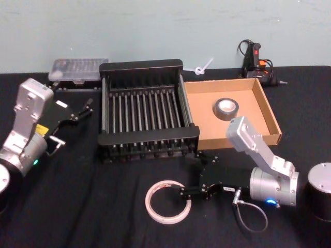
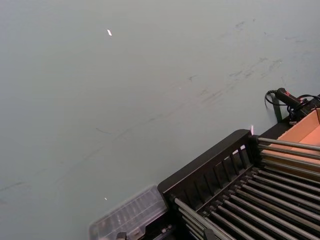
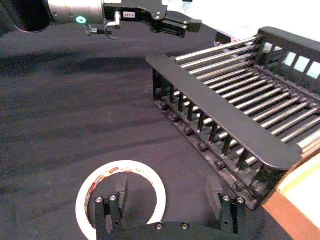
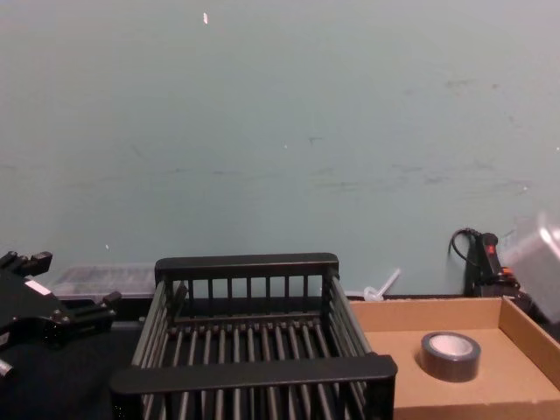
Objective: Pick up the white tape and place it into the black box , Pick up the silver tape and place it into the brown box.
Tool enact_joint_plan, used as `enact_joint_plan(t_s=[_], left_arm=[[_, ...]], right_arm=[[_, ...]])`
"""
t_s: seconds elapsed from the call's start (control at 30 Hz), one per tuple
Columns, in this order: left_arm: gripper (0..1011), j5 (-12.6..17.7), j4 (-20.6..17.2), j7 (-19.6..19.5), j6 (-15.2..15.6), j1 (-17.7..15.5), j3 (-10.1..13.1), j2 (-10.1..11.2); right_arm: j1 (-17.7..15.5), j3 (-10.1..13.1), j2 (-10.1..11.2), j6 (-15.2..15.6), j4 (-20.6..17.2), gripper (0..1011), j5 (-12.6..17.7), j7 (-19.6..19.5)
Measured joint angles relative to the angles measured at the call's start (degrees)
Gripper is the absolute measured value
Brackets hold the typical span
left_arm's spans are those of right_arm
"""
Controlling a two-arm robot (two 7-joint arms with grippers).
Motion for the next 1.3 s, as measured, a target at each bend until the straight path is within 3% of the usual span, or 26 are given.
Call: enact_joint_plan(t_s=[0.5, 1.3], left_arm=[[1001, 0.0, 0.0, 0.0, 0.0, 0.0, 0.0, 0.0], [1002, 0.0, 0.0, 0.0, 0.0, 0.0, 0.0, 0.0]], right_arm=[[3.3, -4.1, -0.6, 3.5, 2.8, 1002, -0.2, 0.5], [4.4, -5.8, -0.4, 4.6, 3.3, 1002, 0.0, -0.5]])
